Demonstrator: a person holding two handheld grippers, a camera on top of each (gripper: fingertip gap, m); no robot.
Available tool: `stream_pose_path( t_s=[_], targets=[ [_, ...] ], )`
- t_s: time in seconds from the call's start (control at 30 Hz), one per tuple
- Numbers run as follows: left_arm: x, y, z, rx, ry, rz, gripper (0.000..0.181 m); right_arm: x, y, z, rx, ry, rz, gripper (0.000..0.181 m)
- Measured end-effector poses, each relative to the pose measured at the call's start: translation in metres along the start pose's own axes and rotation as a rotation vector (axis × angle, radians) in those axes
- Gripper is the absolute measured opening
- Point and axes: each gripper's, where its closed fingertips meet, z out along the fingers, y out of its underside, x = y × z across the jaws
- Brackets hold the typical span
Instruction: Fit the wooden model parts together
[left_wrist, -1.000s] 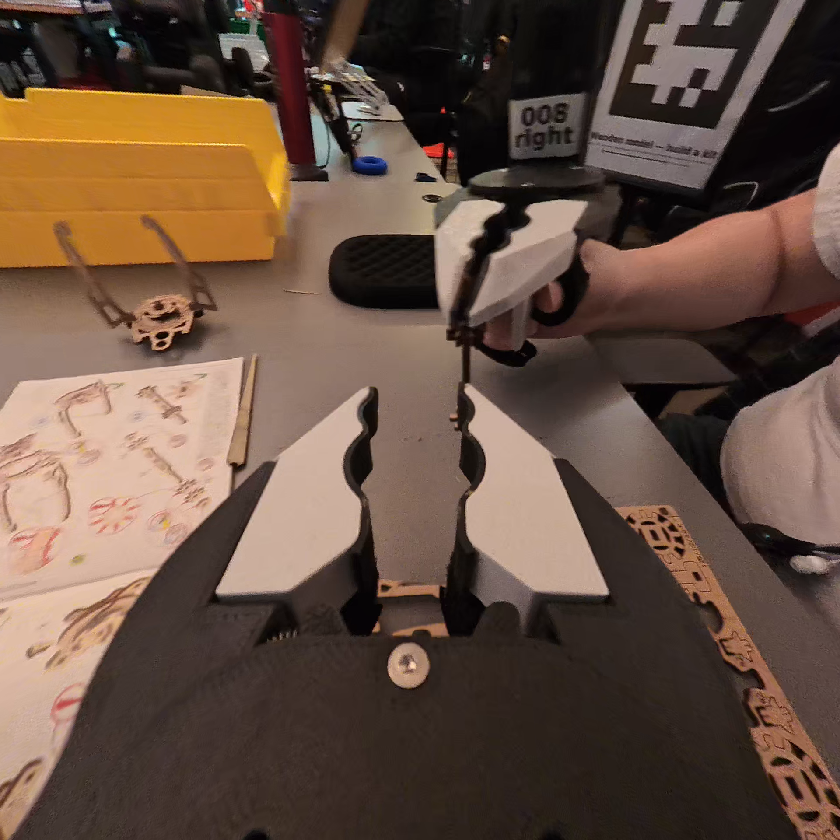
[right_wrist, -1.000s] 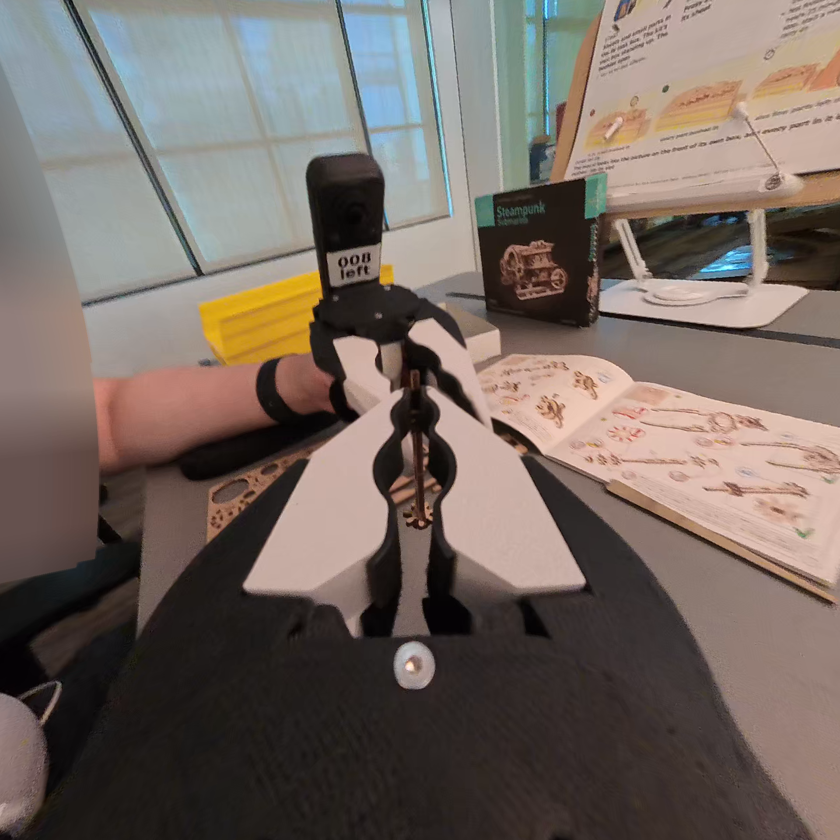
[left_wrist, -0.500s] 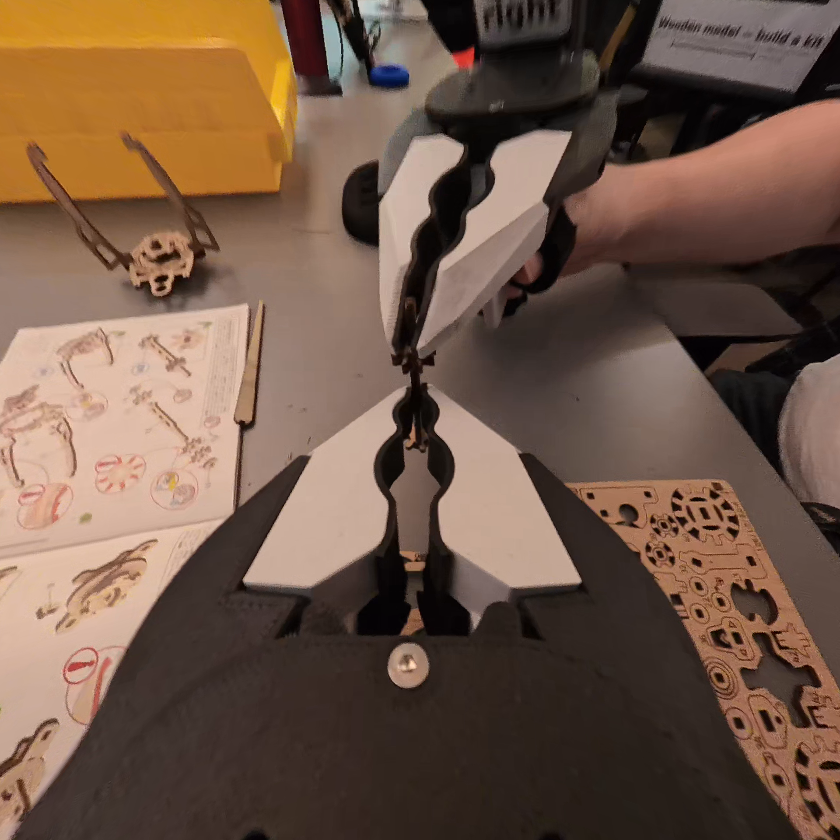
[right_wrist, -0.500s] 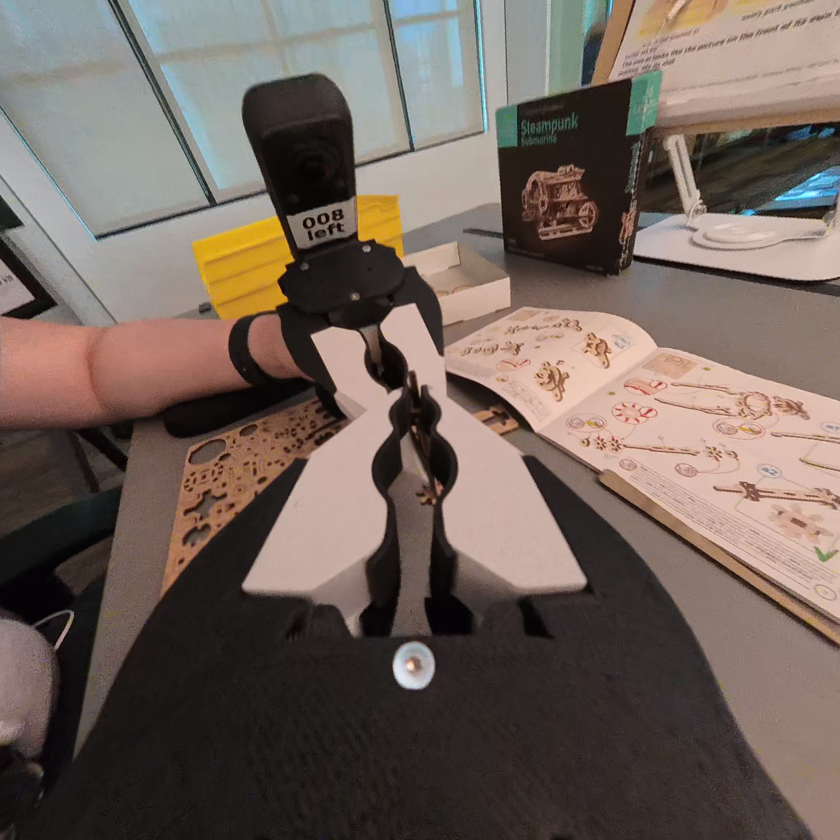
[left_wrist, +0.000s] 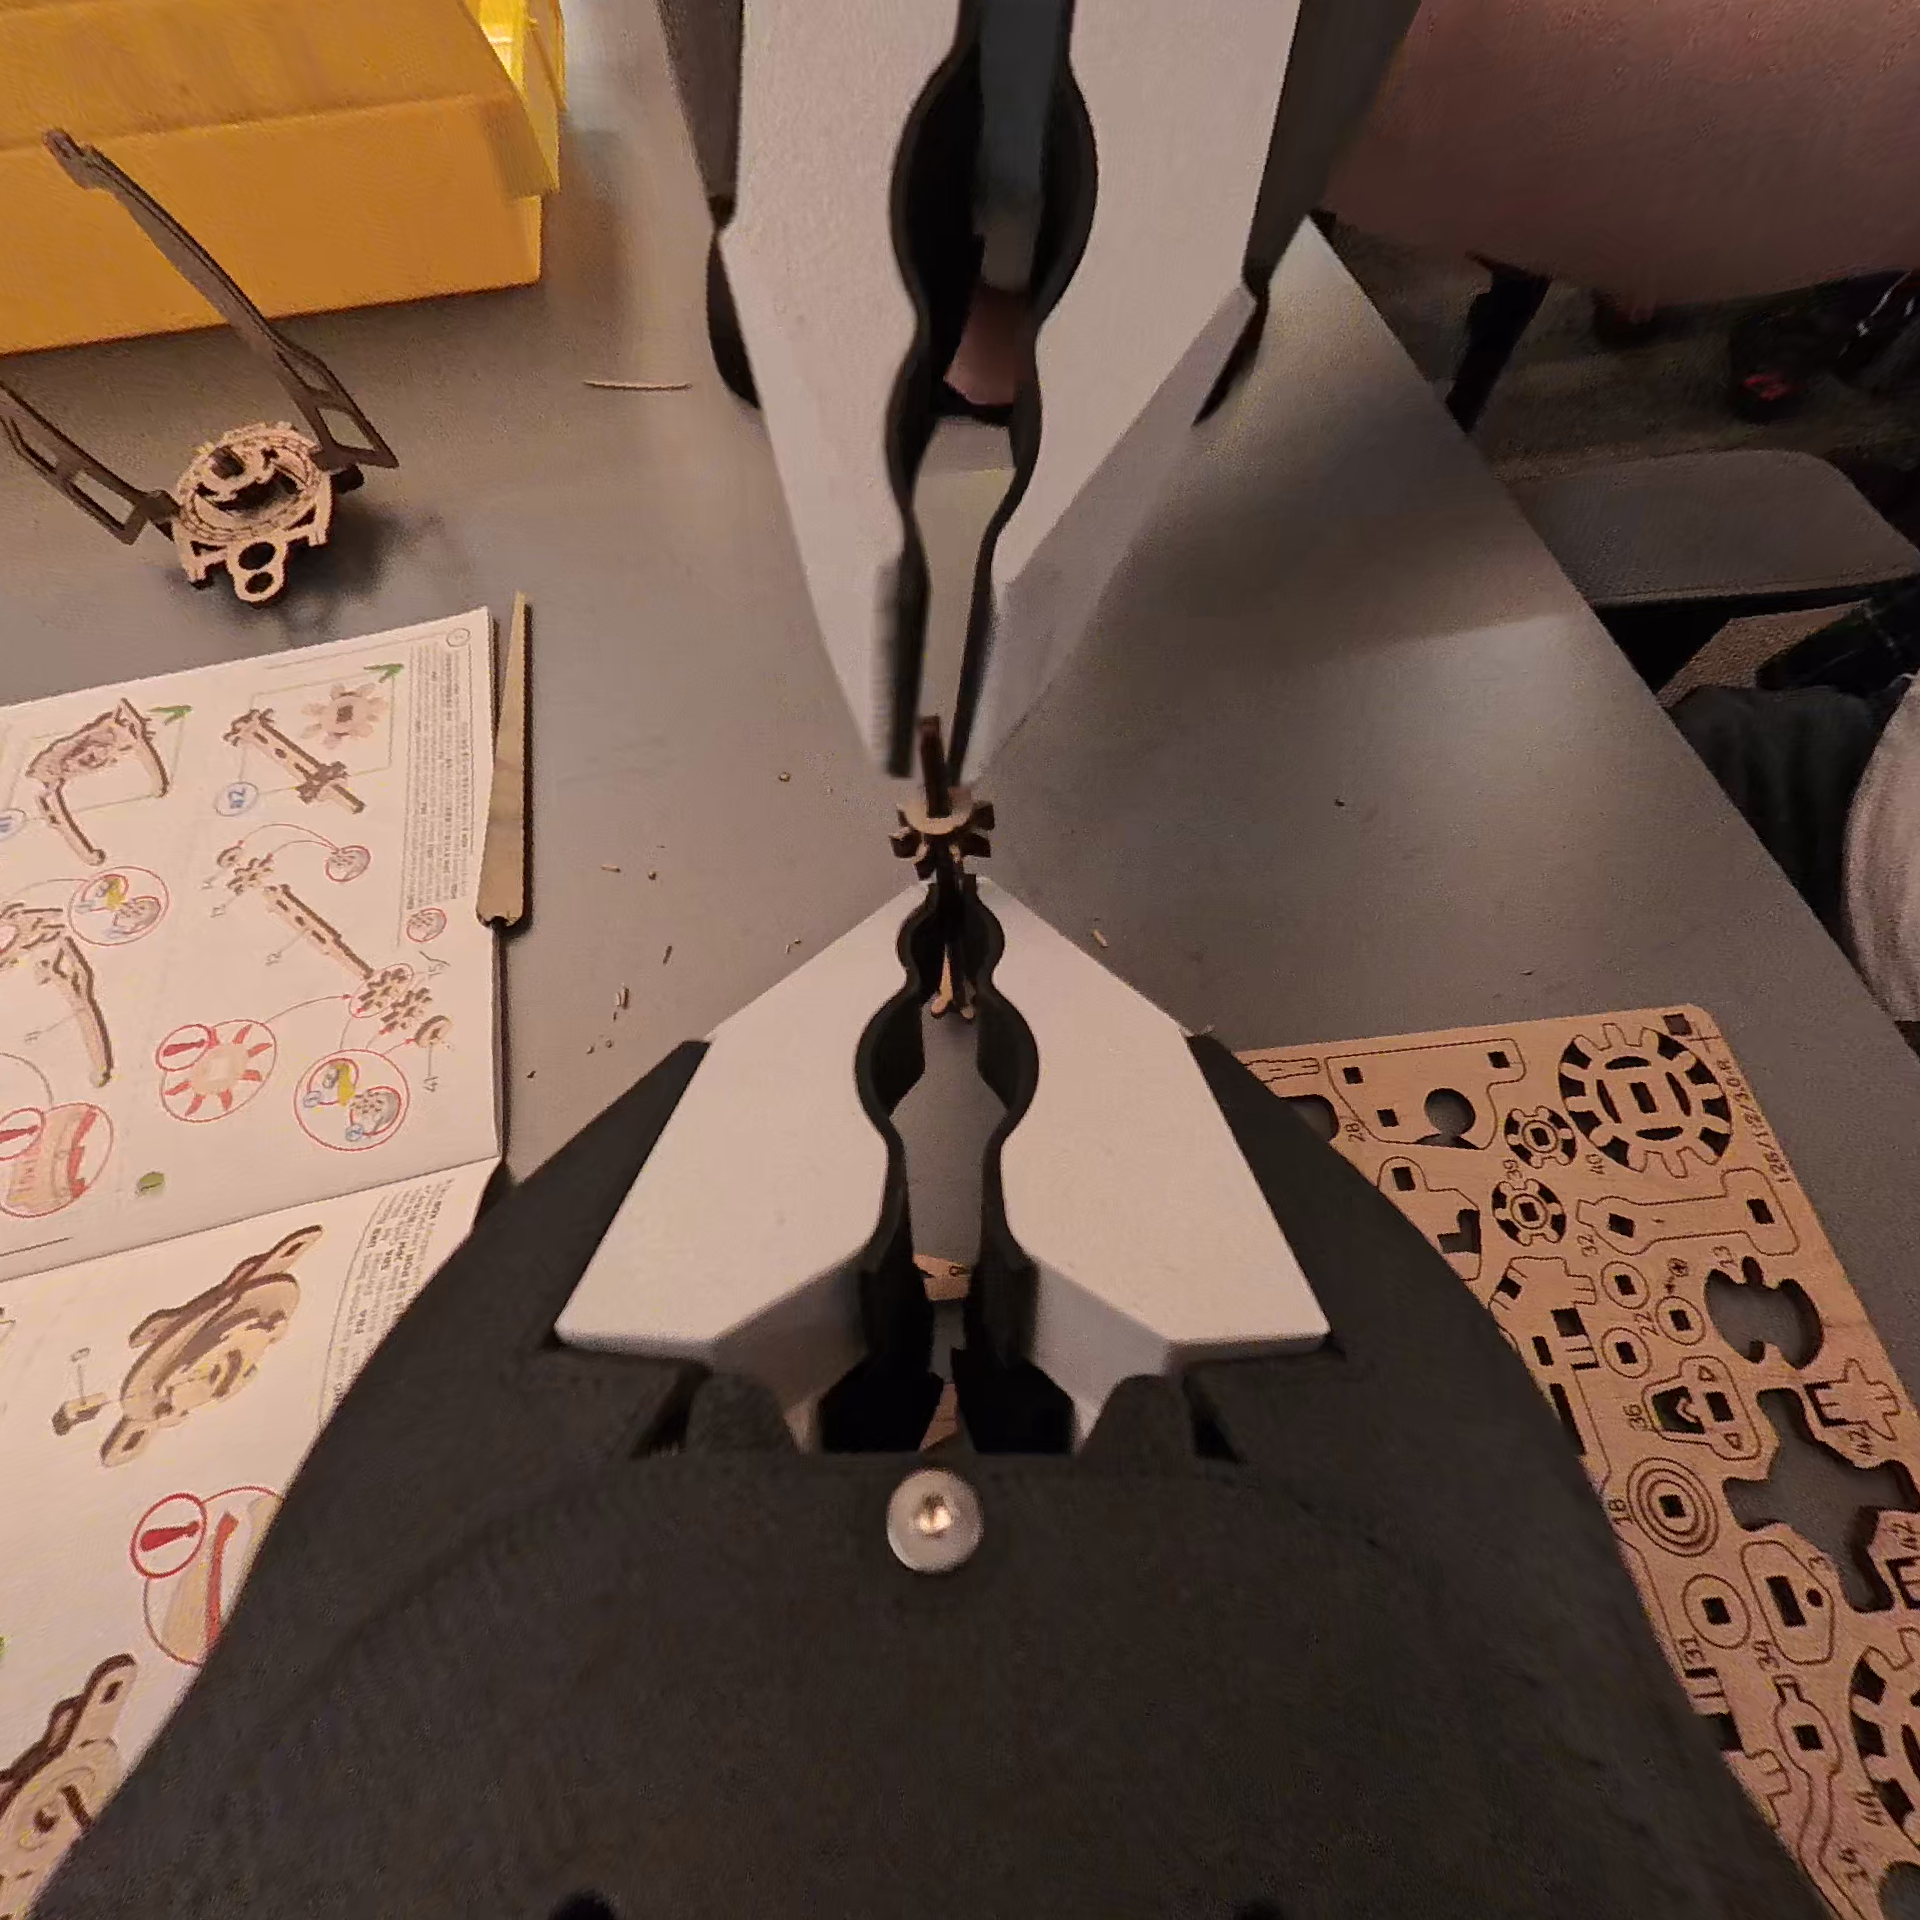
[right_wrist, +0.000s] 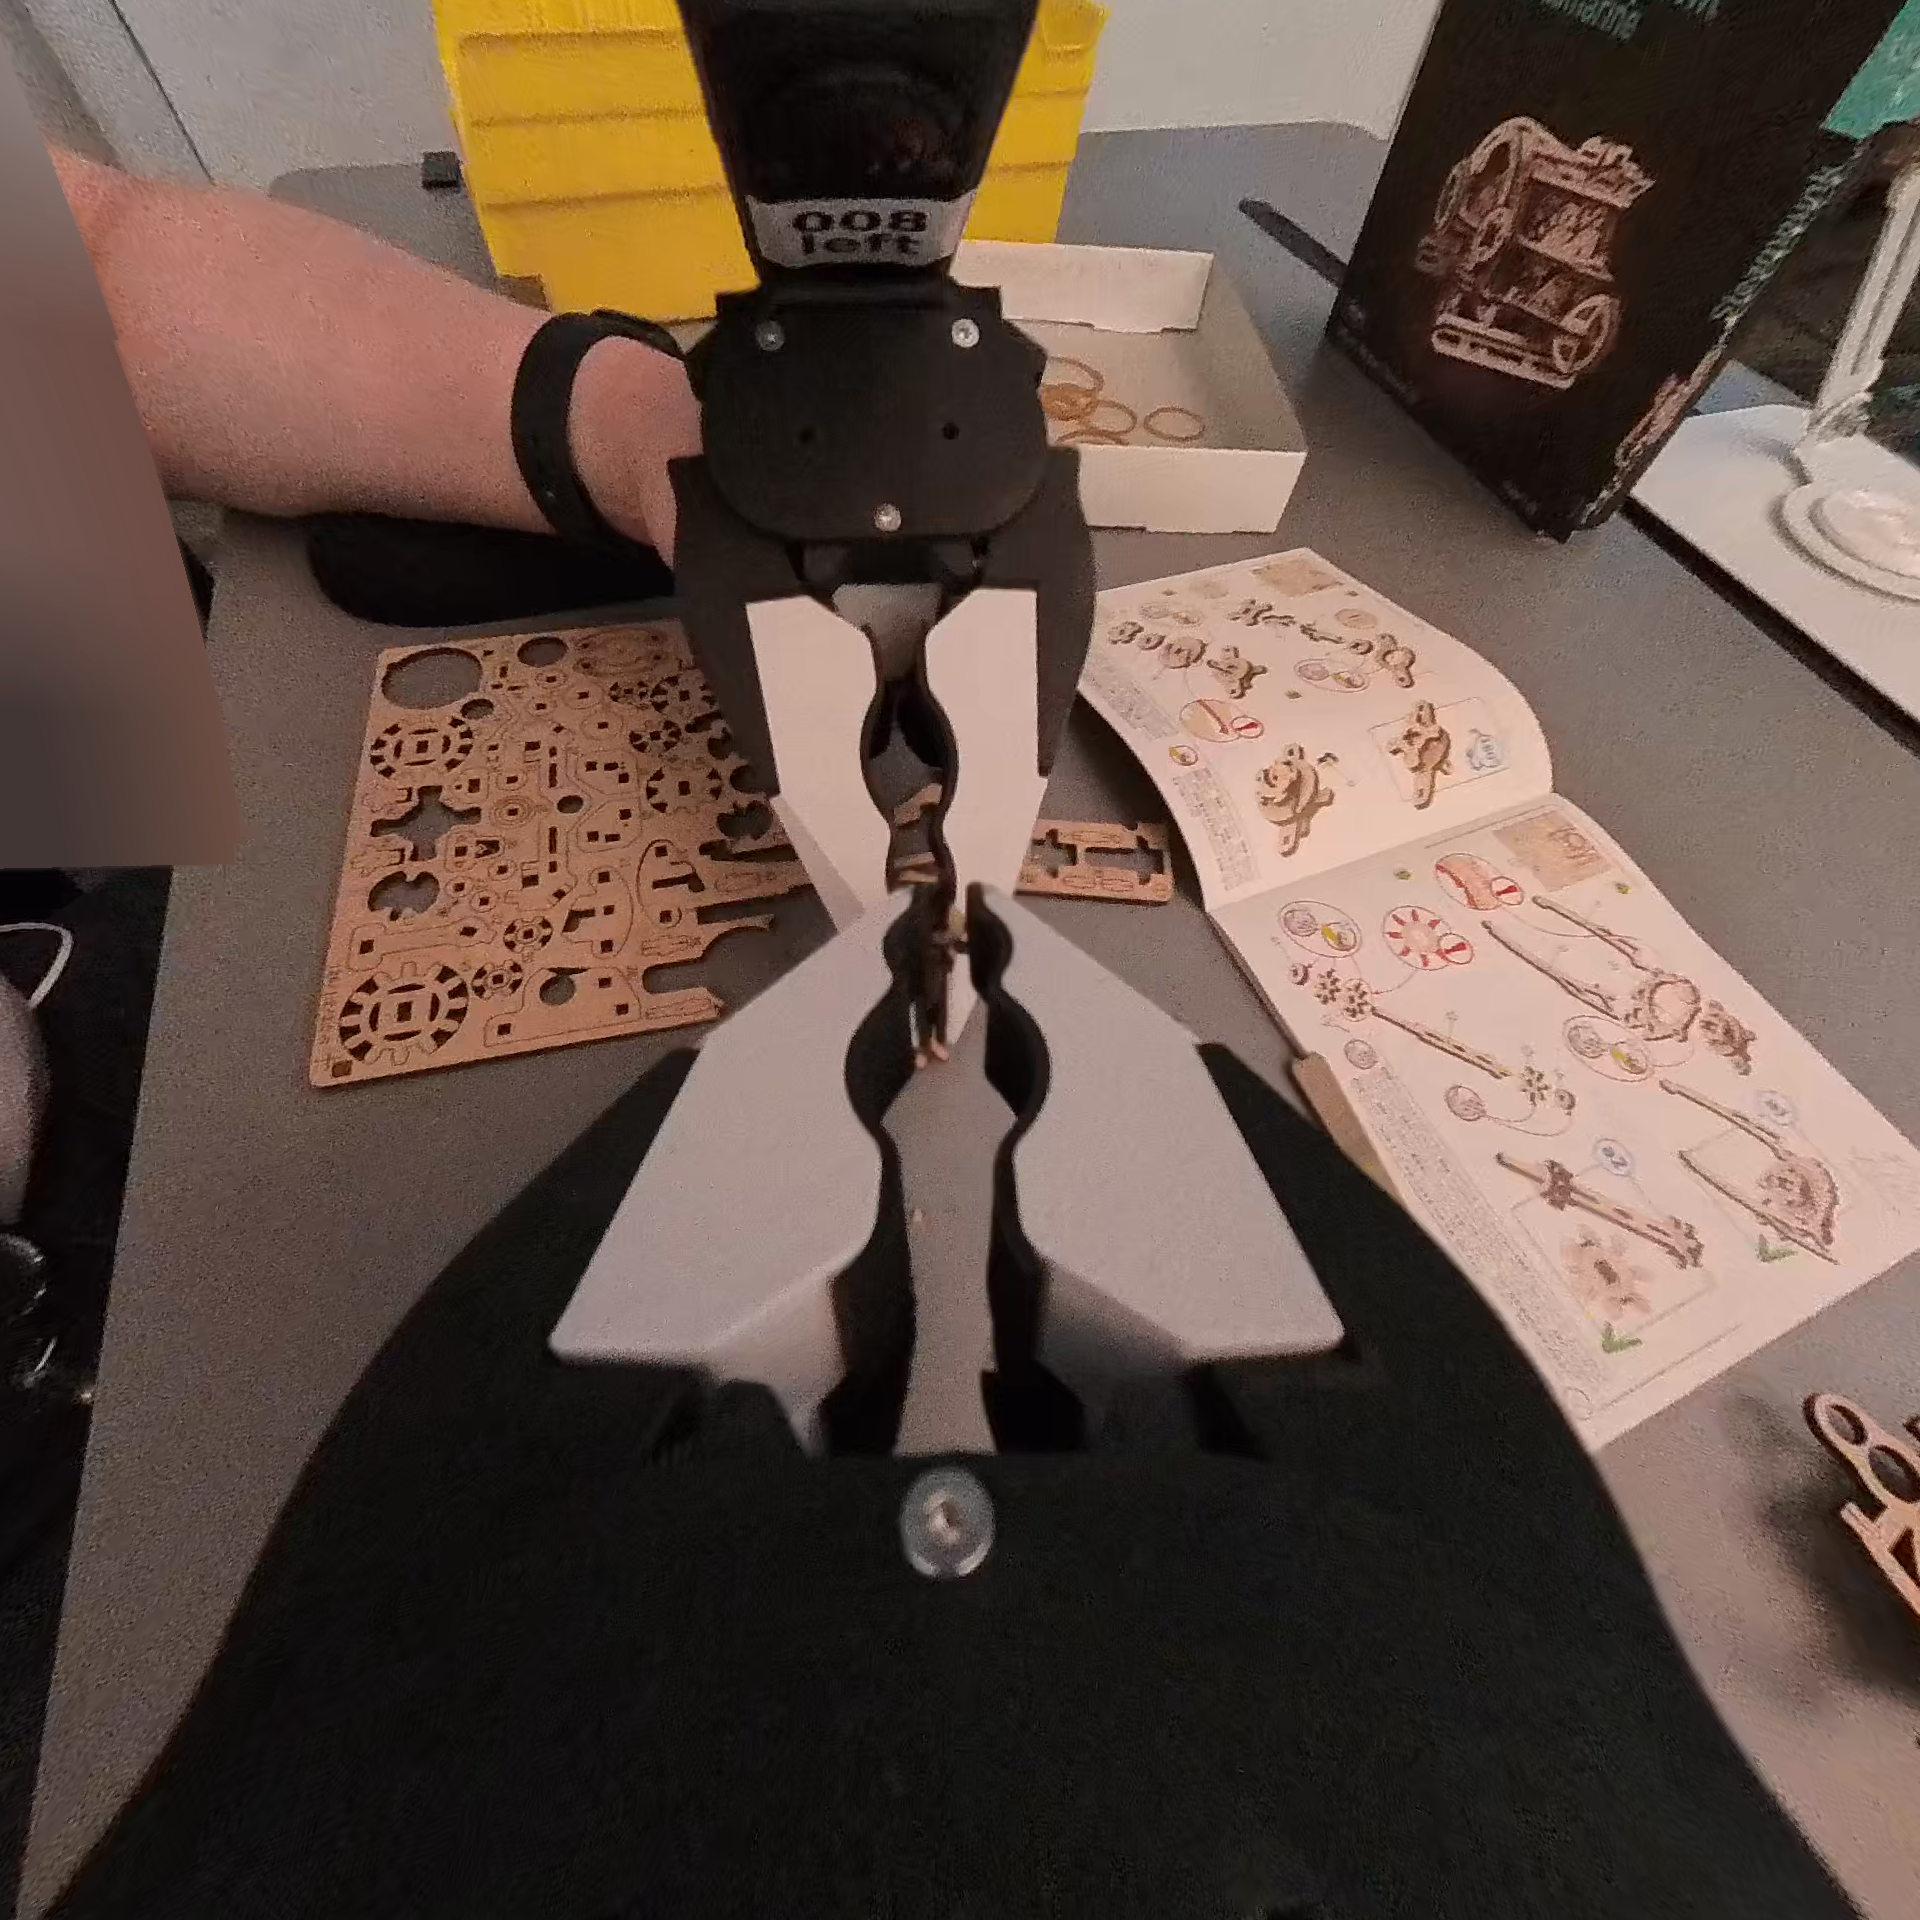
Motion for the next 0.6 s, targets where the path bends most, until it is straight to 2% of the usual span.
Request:
stream_pose_path(
  t_s=[0.1,0.23,0.3,0.5,0.53,0.6],
  targets=[
    [-0.0002,0.0004,0.0002,-0.003,-0.001,0.001,0.0,-0.0016,0.0024,0.0013,-0.024,-0.03,0.01,0.001],
    [0.0,0.0004,0.0004,-0.005,-0.006,0.008,0.0,-0.0011,0.0049,0.0043,-0.062,-0.023,-0.019,0.011],
    [0.0006,0.0004,0.0003,-0.004,0.001,0.003,0.0,-0.0034,0.0036,0.0053,-0.053,-0.045,0.008,0.001],
    [-0.0014,0.0006,-0.0002,-0.003,0.004,-0.027,0.0,-0.0001,0.0032,0.0074,-0.002,-0.063,0.123,0.001],
    [-0.0024,0.0002,-0.0006,-0.001,-0.005,-0.027,0.002,0.0013,0.0033,0.0069,-0.006,-0.054,0.115,0.0],
    [-0.0072,-0.0047,-0.0034,0.03,-0.043,-0.024,0.027,0.0015,-0.001,0.0042,-0.009,-0.022,0.056,0.001]
  ],
)
